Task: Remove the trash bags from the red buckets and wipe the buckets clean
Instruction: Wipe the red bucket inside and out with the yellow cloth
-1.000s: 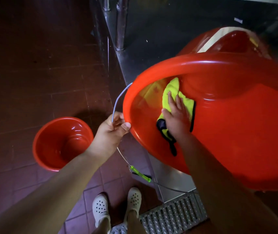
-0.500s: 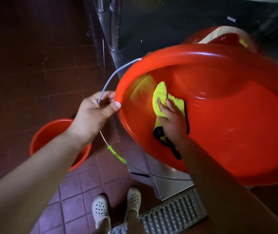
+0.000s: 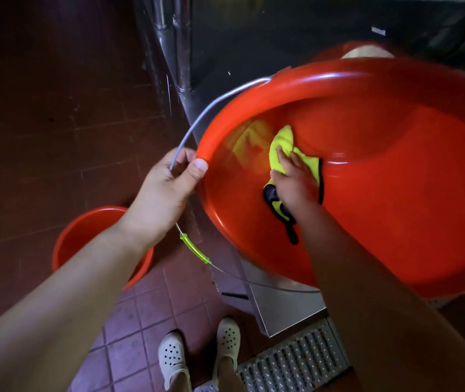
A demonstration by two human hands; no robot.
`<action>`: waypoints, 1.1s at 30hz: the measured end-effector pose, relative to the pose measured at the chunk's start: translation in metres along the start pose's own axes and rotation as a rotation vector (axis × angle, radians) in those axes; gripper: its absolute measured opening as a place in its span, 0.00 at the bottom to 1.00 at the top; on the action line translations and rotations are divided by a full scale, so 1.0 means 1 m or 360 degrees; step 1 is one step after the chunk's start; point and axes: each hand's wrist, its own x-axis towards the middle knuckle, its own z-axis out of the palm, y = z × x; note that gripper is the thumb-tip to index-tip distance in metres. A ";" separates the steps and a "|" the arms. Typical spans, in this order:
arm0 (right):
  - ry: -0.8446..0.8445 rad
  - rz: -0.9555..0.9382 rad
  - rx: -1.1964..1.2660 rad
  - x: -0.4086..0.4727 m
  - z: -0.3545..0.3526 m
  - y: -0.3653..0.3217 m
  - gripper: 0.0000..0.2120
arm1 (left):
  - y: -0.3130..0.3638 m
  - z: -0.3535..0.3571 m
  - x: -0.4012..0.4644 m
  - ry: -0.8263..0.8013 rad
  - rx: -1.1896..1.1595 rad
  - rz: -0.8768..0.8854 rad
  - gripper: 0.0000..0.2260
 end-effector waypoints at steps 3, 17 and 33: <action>0.0143 -0.0246 0.0235 -0.040 0.003 -0.023 0.27 | 0.007 0.006 -0.002 0.0047 0.0115 0.0029 0.14; -0.0332 -0.0447 -0.0736 -0.133 -0.105 -0.033 0.25 | 0.083 -0.015 -0.039 0.0307 -0.0166 -0.0359 0.11; -0.0332 -0.0595 -0.1097 -0.043 -0.186 -0.044 0.28 | 0.141 0.018 0.032 0.0183 0.0729 -0.0134 0.08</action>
